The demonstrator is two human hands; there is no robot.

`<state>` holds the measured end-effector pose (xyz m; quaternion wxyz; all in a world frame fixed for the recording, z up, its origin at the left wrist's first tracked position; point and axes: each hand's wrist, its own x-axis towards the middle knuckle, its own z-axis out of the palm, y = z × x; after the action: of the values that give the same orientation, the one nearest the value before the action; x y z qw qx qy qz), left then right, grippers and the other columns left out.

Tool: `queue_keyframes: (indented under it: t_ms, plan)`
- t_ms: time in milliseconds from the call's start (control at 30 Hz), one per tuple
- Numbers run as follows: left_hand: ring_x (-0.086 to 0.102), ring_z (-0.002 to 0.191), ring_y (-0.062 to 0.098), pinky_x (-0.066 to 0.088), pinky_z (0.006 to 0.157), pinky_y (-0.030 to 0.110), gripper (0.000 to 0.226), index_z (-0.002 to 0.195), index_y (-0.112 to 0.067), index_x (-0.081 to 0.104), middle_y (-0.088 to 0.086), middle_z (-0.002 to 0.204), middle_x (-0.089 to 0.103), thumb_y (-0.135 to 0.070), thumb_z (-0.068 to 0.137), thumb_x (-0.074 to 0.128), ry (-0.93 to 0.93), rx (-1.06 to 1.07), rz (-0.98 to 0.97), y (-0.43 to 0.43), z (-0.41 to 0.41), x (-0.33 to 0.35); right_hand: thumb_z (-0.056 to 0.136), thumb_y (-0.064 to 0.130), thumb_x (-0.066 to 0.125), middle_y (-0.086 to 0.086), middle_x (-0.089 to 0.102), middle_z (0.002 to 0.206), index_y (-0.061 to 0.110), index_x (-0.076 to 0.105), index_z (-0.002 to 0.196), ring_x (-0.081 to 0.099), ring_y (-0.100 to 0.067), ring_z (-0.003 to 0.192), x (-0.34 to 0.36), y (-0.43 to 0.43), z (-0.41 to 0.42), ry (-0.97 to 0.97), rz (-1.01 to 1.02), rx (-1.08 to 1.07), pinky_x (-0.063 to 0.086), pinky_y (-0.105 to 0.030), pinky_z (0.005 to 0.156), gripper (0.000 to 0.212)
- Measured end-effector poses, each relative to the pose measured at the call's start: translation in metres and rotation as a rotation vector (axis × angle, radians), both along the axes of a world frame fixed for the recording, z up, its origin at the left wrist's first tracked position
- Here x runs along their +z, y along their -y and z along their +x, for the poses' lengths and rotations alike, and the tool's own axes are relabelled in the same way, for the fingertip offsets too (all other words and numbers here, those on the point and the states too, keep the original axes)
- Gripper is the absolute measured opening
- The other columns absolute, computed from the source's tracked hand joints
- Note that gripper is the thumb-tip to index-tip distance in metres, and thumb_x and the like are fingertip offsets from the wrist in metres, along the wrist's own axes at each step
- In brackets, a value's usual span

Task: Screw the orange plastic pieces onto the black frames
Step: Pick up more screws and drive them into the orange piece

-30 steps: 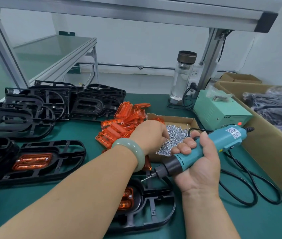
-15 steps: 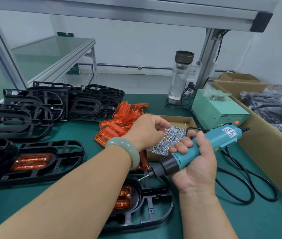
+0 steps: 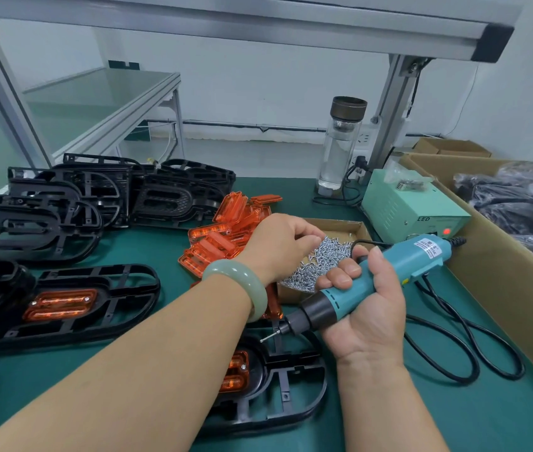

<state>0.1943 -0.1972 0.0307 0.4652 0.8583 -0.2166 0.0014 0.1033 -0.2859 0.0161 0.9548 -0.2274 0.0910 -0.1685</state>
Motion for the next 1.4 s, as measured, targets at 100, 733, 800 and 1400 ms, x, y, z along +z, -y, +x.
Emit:
queue_keyframes:
  t_ms: [100, 733, 800, 1400]
  plan:
    - [0.058, 0.070, -0.004, 0.047, 0.068, 0.009, 0.010, 0.089, -0.022, 0.074, -0.017, 0.075, 0.063, -0.016, 0.085, 0.068, -0.010, 0.012, -0.043, -0.001, -0.004, 0.002, 0.096, 0.027, 0.051, 0.007, 0.043, 0.055, 0.017, 0.052, 0.086, 0.042, -0.007, 0.042, 0.000, 0.000, 0.000, -0.008, -0.006, 0.001, 0.042, -0.019, 0.047, 0.015]
    - [0.061, 0.064, 0.011, 0.054, 0.066, 0.026, 0.029, 0.081, -0.031, 0.074, -0.004, 0.066, 0.066, -0.002, 0.076, 0.069, -0.280, 0.355, -0.704, -0.118, -0.114, -0.007, 0.087, 0.020, 0.060, 0.008, 0.046, 0.058, 0.019, 0.050, 0.078, 0.045, -0.006, 0.045, 0.002, -0.030, -0.007, 0.007, 0.026, -0.020, 0.046, -0.021, 0.051, 0.013]
    - [0.062, 0.064, 0.011, 0.056, 0.065, 0.024, 0.027, 0.084, -0.031, 0.074, -0.003, 0.067, 0.067, -0.009, 0.069, 0.072, -0.307, 0.370, -0.743, -0.118, -0.121, -0.011, 0.092, 0.020, 0.057, 0.008, 0.047, 0.059, 0.019, 0.051, 0.077, 0.045, -0.006, 0.045, 0.002, -0.036, -0.010, 0.001, 0.015, -0.041, 0.047, -0.022, 0.052, 0.016]
    - [0.062, 0.051, 0.016, 0.049, 0.039, 0.015, 0.017, 0.079, 0.001, 0.070, 0.016, 0.069, 0.065, -0.010, 0.069, 0.062, -1.016, 0.122, -1.072, -0.118, -0.125, -0.008, 0.085, 0.040, 0.060, 0.012, 0.046, 0.066, 0.025, 0.052, 0.085, 0.048, -0.003, 0.052, 0.008, -0.039, -0.016, 0.101, 0.001, -0.105, 0.048, -0.018, 0.060, 0.017]
